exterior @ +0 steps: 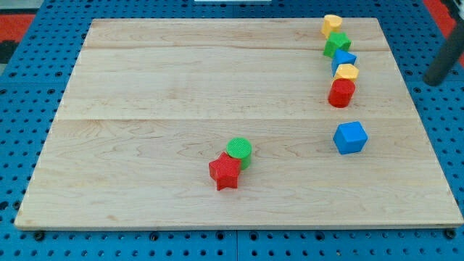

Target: Push the green star to the center

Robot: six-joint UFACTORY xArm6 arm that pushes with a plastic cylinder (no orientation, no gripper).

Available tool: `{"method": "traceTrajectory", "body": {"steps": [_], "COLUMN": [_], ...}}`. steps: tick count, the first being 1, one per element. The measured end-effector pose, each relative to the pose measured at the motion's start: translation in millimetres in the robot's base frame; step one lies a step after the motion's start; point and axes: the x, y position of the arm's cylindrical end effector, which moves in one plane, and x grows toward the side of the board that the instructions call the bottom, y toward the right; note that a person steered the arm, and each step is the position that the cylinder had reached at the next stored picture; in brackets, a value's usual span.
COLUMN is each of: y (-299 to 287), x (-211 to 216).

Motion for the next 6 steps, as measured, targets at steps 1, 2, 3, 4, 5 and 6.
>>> {"method": "traceTrajectory", "body": {"steps": [1, 2, 3, 4, 5, 6], "y": [-23, -56, -133, -131, -160, -232], "x": [-67, -75, -72, -74, -84, -107]}}
